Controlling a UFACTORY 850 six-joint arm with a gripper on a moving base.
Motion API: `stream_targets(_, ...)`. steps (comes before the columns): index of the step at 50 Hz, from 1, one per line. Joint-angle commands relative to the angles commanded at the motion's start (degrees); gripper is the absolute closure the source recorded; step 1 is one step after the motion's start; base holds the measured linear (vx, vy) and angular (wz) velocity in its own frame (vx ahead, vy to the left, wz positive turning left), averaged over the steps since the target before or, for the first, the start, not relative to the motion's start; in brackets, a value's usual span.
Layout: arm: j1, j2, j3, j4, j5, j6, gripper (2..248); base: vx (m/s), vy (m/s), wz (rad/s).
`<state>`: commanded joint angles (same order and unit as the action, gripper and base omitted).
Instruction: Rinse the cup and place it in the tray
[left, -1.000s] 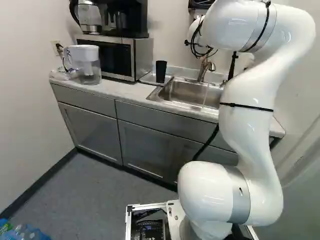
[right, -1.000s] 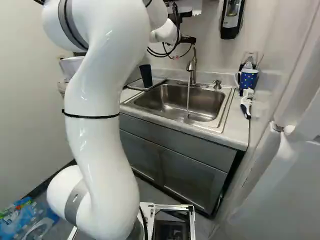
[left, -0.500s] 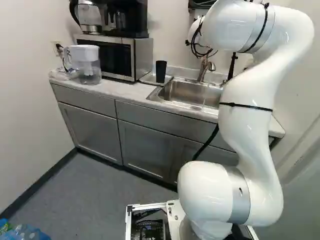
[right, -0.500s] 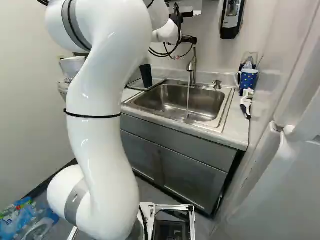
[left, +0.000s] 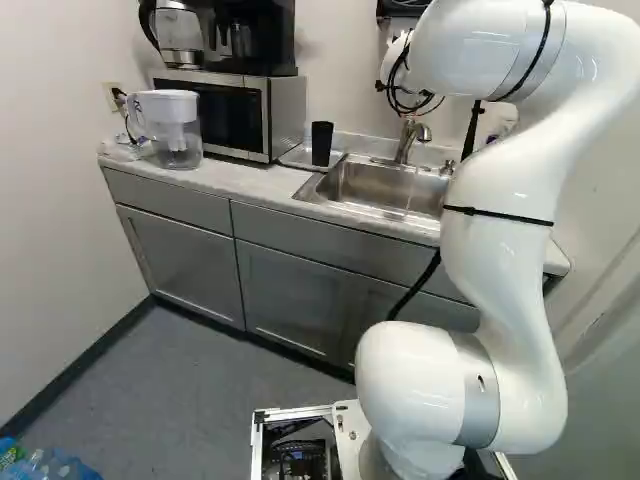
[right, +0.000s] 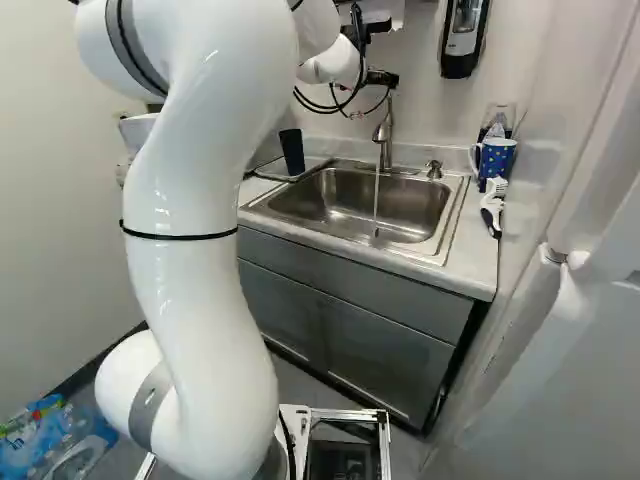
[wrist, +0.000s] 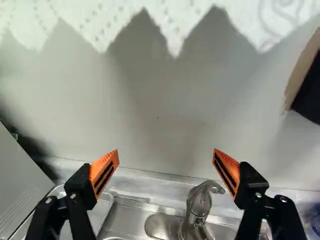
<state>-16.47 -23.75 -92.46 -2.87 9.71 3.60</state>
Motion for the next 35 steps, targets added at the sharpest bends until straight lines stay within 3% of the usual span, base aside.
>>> stream_targets(35, 0.13, 0.09, 0.11, 0.0, -0.15, 0.0, 3, 0.0, 0.0, 0.0)
